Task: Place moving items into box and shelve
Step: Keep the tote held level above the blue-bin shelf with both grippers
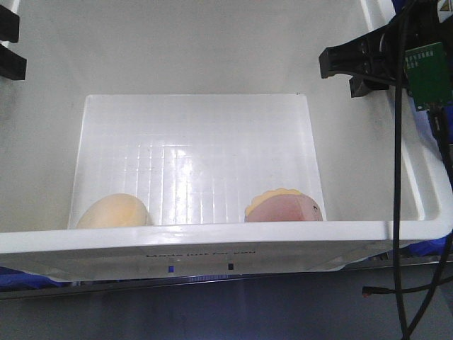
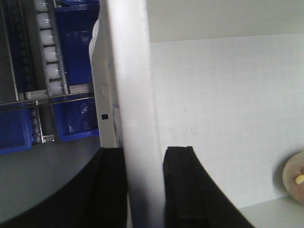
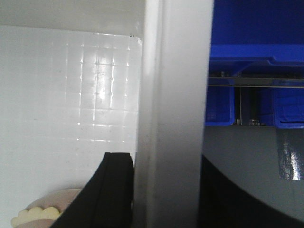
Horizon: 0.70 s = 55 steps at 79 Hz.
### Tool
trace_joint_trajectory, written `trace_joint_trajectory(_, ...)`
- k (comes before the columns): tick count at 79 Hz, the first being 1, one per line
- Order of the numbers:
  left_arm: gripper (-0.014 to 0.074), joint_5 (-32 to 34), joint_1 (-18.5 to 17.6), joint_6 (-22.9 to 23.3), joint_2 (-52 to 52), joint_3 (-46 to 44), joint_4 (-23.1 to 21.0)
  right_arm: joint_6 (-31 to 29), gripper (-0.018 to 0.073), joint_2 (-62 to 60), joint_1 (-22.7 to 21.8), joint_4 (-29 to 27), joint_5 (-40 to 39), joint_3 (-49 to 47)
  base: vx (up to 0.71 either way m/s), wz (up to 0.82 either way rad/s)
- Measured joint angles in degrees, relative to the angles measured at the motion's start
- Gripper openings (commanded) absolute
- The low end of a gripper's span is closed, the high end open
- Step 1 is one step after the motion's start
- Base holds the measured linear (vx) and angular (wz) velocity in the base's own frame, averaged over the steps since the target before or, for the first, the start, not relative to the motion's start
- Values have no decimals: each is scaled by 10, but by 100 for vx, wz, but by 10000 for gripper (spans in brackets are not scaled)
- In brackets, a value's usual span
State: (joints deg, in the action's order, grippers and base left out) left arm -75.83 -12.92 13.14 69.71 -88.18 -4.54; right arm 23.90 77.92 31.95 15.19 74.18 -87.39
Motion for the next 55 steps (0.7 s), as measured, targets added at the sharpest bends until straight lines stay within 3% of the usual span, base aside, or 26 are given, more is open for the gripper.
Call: trace_joint_trajectory(55,-6,0,0,0,0,0,0,0,-6,0,0,-1,0,0,4,14)
